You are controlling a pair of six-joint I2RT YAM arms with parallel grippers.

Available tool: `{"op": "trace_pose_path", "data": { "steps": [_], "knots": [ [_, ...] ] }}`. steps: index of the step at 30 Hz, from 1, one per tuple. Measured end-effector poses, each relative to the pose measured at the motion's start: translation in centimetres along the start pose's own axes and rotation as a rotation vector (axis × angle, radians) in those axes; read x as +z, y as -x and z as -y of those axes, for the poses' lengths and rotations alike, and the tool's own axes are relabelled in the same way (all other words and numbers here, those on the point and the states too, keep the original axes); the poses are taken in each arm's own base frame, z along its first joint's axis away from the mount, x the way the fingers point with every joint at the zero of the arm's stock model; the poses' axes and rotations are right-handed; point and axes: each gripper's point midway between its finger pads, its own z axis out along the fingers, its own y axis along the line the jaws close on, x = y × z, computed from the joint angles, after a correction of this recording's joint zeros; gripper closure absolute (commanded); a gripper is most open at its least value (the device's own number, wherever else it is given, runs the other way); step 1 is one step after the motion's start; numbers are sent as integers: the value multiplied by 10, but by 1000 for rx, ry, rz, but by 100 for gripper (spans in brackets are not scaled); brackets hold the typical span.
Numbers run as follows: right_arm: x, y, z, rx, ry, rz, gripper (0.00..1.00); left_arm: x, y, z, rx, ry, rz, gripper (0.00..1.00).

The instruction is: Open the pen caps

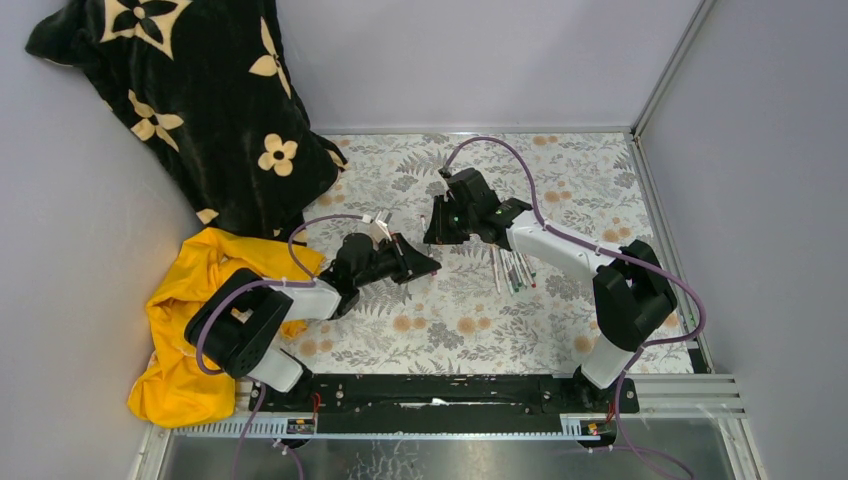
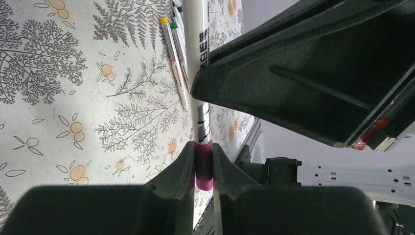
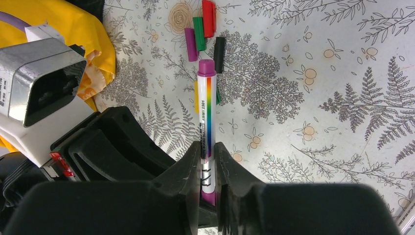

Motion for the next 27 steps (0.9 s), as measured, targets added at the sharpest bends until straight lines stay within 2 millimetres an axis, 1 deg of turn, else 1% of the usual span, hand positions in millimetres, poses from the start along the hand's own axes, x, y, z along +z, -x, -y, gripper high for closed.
{"op": "trace_pose_path", "data": {
  "steps": [5, 8, 11, 12, 15, 16, 20, 27],
  "knots": [
    [1, -2, 2, 1, -3, -5, 68, 1, -5, 2, 6, -8, -25, 98],
    [1, -2, 2, 0, -3, -5, 66, 2, -11, 9, 18, -36, -53, 98],
    [1, -2, 2, 0, -3, -4, 67, 1, -14, 12, 21, -49, -67, 98],
    [1, -2, 2, 0, -3, -3, 70, 1, -14, 13, 22, -50, -69, 98],
    [1, -2, 2, -3, -7, -1, 97, 1, -15, 13, 22, -52, -71, 98],
    [1, -1, 3, -4, -12, 2, 100, 1, -14, 13, 23, -54, -70, 98],
    [1, -1, 7, -8, -28, 5, 100, 1, -14, 14, 23, -55, -69, 100],
    [1, 1, 12, -5, -53, 15, 100, 3, -16, 12, 24, -43, -58, 100]
  ]
}}
